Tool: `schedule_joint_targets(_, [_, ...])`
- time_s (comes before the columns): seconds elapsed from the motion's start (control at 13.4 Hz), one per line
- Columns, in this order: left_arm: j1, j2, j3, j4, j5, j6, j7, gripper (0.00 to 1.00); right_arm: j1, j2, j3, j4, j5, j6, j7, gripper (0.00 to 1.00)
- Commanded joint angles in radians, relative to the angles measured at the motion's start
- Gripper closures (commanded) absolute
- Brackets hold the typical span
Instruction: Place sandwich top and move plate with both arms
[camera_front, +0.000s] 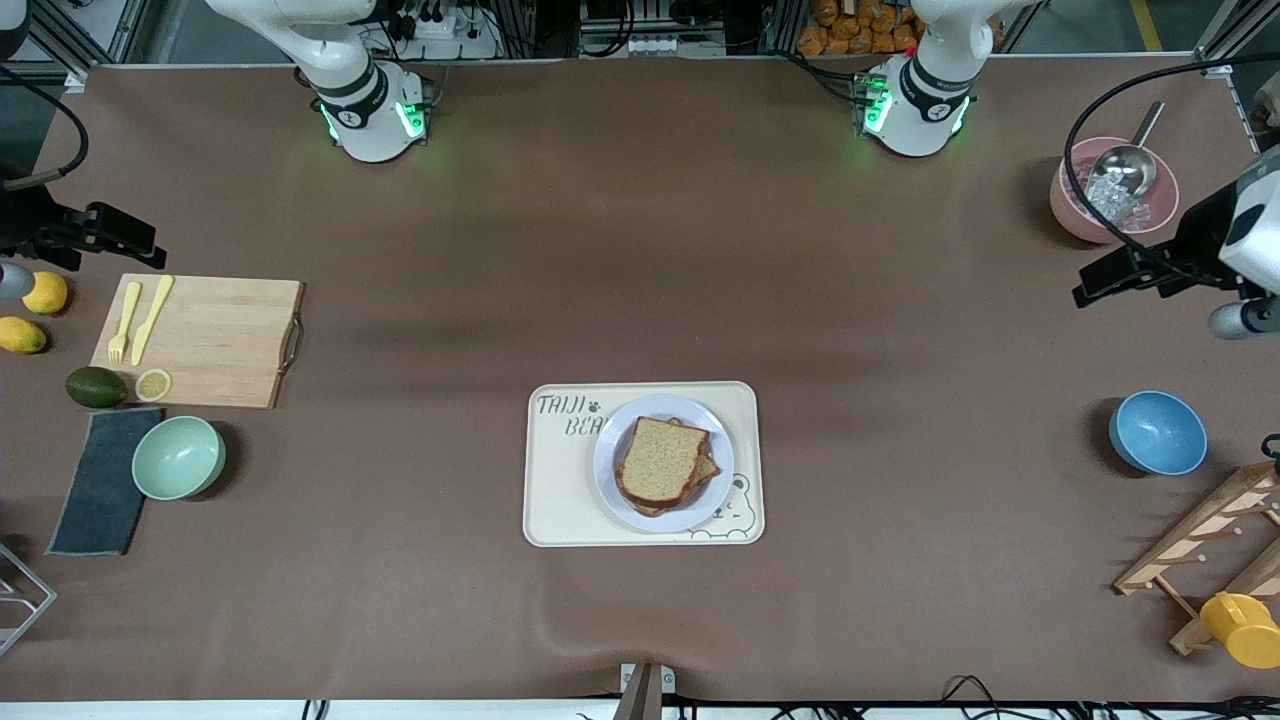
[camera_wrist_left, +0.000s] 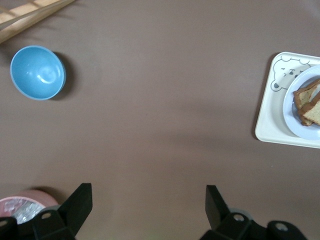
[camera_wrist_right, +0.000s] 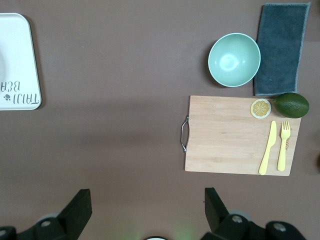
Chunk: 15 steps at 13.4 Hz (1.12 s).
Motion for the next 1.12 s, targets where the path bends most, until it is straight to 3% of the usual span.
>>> schedule_joint_targets(0.0, [0.004, -0.043, -0.005, 0.012, 0.022, -0.056, -0.001, 0.0, 0.001, 0.002, 0.003, 0.013, 0.003, -0.005, 0.005, 0.0])
schedule_joint_targets(0.15, [0.005, -0.054, -0.005, 0.01, 0.022, -0.061, -0.004, 0.0, 0.015, 0.003, 0.0, 0.012, 0.002, -0.005, 0.005, 0.0])
schedule_joint_targets(0.37, [-0.004, -0.062, -0.005, 0.013, 0.017, -0.052, 0.004, 0.0, 0.079, 0.005, -0.078, 0.013, 0.002, -0.006, 0.005, 0.0])
schedule_joint_targets(0.52, [-0.059, -0.057, 0.015, 0.01, 0.028, -0.03, -0.004, 0.0, 0.087, 0.005, -0.089, 0.013, 0.005, -0.006, 0.007, 0.0])
schedule_joint_targets(0.82, [-0.321, -0.074, 0.279, -0.002, 0.042, -0.03, -0.001, 0.0, 0.058, 0.003, -0.074, 0.013, 0.017, -0.006, 0.005, 0.0])
schedule_joint_targets(1.04, [-0.358, -0.132, 0.336, -0.078, 0.028, 0.008, 0.002, 0.0, 0.033, 0.005, -0.051, 0.013, 0.017, -0.006, 0.005, 0.0])
